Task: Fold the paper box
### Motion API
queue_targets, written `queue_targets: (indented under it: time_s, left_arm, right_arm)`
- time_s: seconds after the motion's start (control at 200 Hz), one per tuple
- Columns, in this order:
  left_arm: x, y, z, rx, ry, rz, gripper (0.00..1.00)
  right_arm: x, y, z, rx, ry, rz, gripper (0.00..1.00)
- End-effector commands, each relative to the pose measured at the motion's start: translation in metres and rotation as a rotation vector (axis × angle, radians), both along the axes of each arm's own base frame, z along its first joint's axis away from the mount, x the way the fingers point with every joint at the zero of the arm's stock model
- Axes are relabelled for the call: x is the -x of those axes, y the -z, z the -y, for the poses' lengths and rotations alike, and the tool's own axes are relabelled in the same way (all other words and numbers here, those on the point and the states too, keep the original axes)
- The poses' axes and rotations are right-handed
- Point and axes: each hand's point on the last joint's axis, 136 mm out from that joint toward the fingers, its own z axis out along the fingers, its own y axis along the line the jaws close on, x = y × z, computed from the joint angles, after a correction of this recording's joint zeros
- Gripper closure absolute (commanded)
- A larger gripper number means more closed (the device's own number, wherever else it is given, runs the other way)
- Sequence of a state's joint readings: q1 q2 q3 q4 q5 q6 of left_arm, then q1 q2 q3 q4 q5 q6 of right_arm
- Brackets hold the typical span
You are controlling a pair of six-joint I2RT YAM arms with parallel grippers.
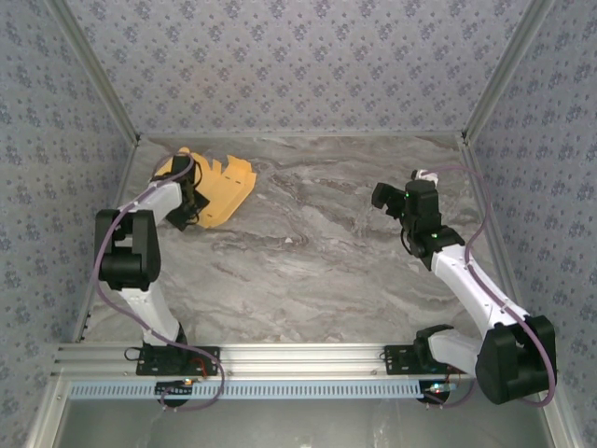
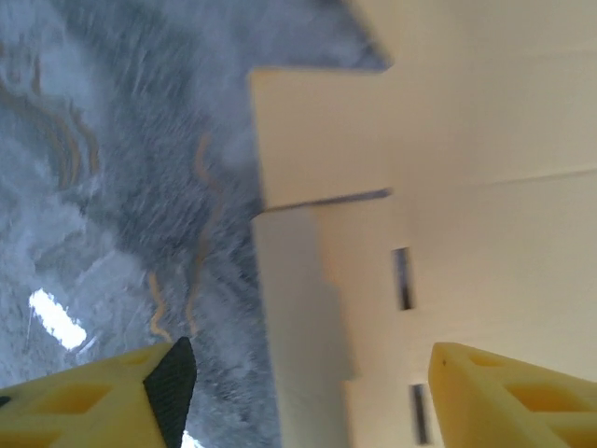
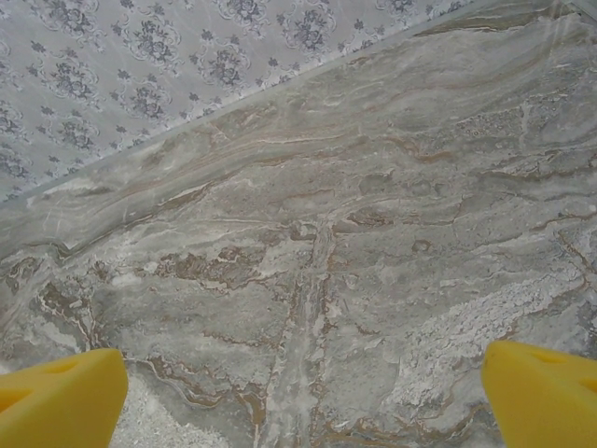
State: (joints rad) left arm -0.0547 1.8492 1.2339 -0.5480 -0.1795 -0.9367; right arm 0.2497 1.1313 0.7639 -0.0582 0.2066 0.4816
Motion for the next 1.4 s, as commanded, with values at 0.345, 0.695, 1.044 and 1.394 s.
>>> queue_targets:
  time_s: [0.345, 0.695, 1.044, 1.394]
  left_arm:
    - [0.044, -0.013, 0.111, 0.395, 0.109, 0.076, 0.83]
    - [0.061, -0.071, 0.193, 0.557, 0.237, 0.218, 0.87]
    - [0.047, -0.084, 0.195, 0.640, 0.126, 0.335, 0.90]
    - [0.046, -0.085, 0.174, 0.618, -0.028, 0.413, 0.93]
  right_arm:
    - [-0.013, 0.038, -0.097, -0.423, -0.121, -0.200, 0.03]
    - [-0.030, 0.095, -0.221, -0.792, -0.256, -0.523, 0.06]
    - [0.002, 0.116, -0.211, -0.918, -0.016, -0.612, 0.07]
    - [0.044, 0.087, -0.120, -0.782, 0.341, -0.501, 0.02]
